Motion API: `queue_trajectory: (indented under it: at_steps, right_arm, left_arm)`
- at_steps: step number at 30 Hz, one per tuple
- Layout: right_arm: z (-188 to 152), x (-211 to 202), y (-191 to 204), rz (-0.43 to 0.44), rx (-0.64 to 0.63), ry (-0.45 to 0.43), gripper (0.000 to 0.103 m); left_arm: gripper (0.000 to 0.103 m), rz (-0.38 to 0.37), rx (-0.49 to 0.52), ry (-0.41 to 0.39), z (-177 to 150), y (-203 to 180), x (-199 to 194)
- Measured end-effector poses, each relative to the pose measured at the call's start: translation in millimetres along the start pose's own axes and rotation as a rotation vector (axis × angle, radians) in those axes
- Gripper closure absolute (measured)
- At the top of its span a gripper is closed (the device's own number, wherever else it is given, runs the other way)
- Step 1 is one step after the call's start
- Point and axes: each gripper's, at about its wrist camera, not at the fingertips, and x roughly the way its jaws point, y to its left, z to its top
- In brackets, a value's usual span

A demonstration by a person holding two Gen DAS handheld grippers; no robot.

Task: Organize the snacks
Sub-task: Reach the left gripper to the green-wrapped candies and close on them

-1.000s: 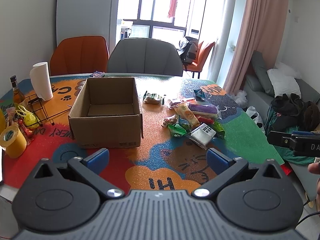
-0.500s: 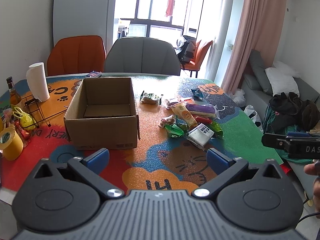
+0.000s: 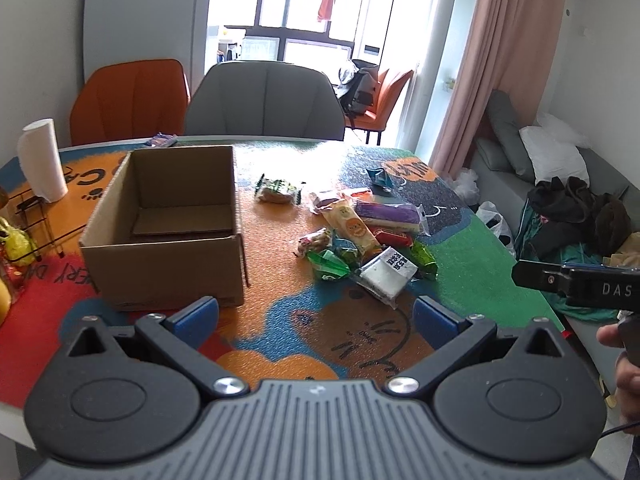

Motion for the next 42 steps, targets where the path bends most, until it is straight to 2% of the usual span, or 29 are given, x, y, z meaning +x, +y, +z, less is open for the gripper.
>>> queue_trajectory:
  at_steps: [8,18,25,30,38,42]
  right_arm:
    - [3,21,-19,0.000,0.051,0.036,0.000]
    - [6,34,-47,0.023,0.141,-0.003,0.000]
    - [2,59,-54,0.049,0.152,0.036,0.000]
    - [0,79,-54,0.079,0.148,0.064,0.005]
    - [0,109,-56,0.100,0.150,0.109,0.018]
    - [3,123,-58,0.100,0.150,0.123,0.022]
  left_arm:
    - [0.000,-0.040,-0.032,0.021,7,0,28]
    - [0.000,-0.057,-0.058,0.034,13,0,57]
    - [0.000,-0.058,-0.095,0.036,12,2,82]
    - [0.003,-0.069,-0.122,0.051,11,4,102]
    - [0.017,-0.082,-0.137,0.061,14,-3,134]
    - [0.021,-0.078,-0.139,0.068,15,-4,150]
